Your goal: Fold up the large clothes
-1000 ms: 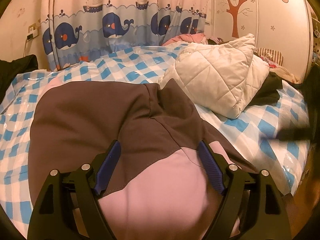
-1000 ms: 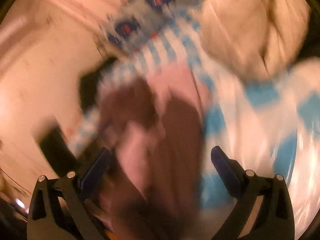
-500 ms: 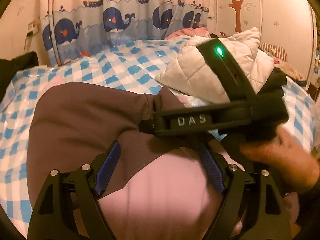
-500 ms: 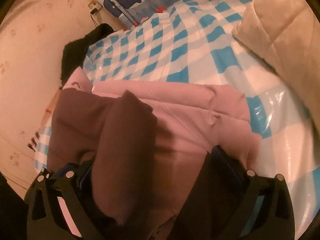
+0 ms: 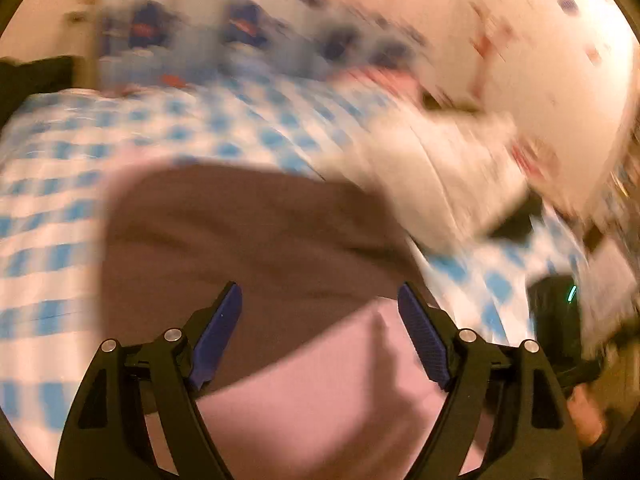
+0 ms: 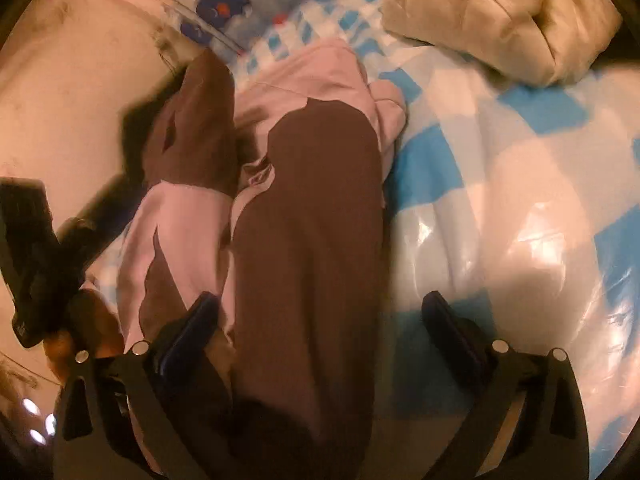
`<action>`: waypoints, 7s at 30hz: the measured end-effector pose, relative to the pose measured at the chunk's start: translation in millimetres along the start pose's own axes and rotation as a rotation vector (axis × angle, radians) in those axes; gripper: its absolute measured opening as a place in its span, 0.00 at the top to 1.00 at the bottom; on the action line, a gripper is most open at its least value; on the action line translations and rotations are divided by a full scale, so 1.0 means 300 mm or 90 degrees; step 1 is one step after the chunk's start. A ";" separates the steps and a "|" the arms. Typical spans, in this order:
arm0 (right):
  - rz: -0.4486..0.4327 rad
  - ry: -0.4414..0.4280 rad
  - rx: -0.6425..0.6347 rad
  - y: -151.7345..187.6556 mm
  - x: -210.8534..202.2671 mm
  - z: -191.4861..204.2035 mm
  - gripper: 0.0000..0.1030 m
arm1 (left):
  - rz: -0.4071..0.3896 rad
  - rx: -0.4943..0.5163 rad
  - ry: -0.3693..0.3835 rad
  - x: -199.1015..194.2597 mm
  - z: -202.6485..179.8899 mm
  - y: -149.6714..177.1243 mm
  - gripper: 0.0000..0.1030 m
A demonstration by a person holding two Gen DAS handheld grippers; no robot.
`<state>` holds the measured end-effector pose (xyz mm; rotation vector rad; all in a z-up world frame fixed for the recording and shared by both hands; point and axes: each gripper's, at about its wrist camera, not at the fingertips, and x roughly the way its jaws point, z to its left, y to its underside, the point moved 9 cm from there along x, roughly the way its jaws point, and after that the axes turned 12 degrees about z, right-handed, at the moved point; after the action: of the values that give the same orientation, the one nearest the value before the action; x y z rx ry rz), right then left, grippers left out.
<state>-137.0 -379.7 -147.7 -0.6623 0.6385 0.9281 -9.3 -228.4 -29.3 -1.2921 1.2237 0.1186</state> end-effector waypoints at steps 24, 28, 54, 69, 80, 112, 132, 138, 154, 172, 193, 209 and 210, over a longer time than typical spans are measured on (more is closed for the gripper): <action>0.024 0.049 -0.081 -0.194 -0.067 0.191 0.06 | 0.172 -0.323 0.224 0.124 0.443 0.229 0.12; 0.055 0.054 -0.077 -0.163 0.016 0.128 0.06 | 0.182 -0.278 0.230 0.140 0.396 0.211 0.08; 0.043 -0.102 -0.147 -0.304 0.369 0.601 0.05 | -0.007 -0.121 -0.068 -0.316 0.529 0.052 0.12; 0.059 -0.003 -0.245 -0.478 0.620 0.857 0.05 | 0.031 -0.312 -0.124 -0.228 1.125 0.255 0.12; 0.004 0.072 -0.256 -0.681 0.848 1.095 0.05 | 0.027 -0.149 -0.262 -0.243 1.009 0.184 0.12; -0.113 0.082 -0.215 -0.353 0.497 0.752 0.07 | -0.014 -0.193 -0.178 -0.295 0.967 0.200 0.08; -0.015 0.086 -0.178 -0.825 0.836 0.966 0.08 | 0.006 -0.142 -0.217 -0.265 0.930 0.208 0.07; -0.159 0.009 -0.280 -0.523 0.398 1.013 0.07 | -0.011 -0.172 -0.213 -0.304 0.960 0.224 0.08; -0.084 0.124 -0.367 -0.232 0.370 1.057 0.07 | -0.047 -0.042 -0.298 -0.447 0.688 0.252 0.08; -0.141 0.226 -0.415 -0.161 0.352 1.131 0.07 | -0.039 -0.162 -0.304 -0.539 0.798 0.253 0.08; -0.147 0.243 -0.418 -0.157 0.368 1.137 0.07 | -0.041 -0.173 -0.304 -0.560 0.808 0.244 0.08; -0.147 0.245 -0.418 -0.157 0.368 1.138 0.07 | -0.037 -0.177 -0.302 -0.562 0.803 0.246 0.08; -0.146 0.244 -0.418 -0.157 0.369 1.139 0.07 | -0.038 -0.177 -0.302 -0.560 0.805 0.246 0.08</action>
<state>24.0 -89.9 -1.9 -1.4952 0.5730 0.7951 17.9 72.6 -4.5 -1.4337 0.7775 0.5373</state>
